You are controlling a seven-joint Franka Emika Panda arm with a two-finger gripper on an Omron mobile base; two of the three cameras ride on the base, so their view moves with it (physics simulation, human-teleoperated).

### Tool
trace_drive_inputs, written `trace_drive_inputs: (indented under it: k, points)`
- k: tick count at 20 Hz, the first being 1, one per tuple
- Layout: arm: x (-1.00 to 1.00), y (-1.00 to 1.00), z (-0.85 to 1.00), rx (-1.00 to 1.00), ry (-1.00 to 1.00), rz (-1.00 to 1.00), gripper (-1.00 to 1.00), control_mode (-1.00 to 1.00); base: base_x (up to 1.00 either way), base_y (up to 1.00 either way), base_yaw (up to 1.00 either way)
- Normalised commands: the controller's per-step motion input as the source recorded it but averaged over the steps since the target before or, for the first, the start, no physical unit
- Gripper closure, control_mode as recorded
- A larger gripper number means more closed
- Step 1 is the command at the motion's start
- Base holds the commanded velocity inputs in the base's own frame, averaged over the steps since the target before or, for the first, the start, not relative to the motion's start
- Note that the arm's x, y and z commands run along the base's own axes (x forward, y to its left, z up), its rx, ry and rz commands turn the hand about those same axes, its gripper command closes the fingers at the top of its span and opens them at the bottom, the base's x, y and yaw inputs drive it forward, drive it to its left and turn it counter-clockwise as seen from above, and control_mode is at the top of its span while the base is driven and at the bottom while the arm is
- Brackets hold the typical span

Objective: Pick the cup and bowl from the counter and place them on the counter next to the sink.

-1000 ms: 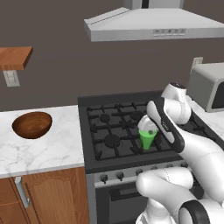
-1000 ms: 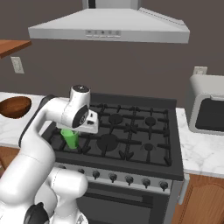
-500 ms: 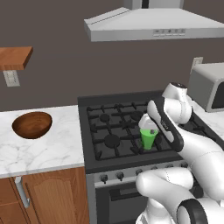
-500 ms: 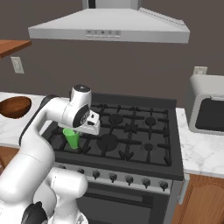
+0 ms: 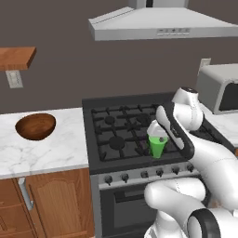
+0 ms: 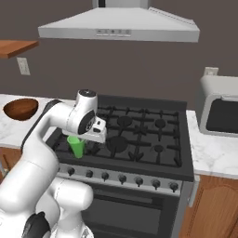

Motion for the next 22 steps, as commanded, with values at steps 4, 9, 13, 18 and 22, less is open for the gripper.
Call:
trace_drive_inputs:
  k: [4,9,13,18,22]
  points:
    - [0.0,0.0,0.0,0.0,0.0,0.0,1.0,1.0,-0.86,-0.1,-0.01]
    - [0.0,0.0,0.0,0.0,0.0,0.0,1.0,1.0,-0.04,0.02,0.01]
    - [0.0,0.0,0.0,0.0,0.0,0.0,1.0,1.0,-0.37,0.04,0.42]
    - [0.0,0.0,0.0,0.0,0.0,0.0,1.0,1.0,-0.69,0.0,0.59]
    - [0.0,0.0,0.0,0.0,0.0,0.0,1.0,1.0,-0.71,0.0,0.69]
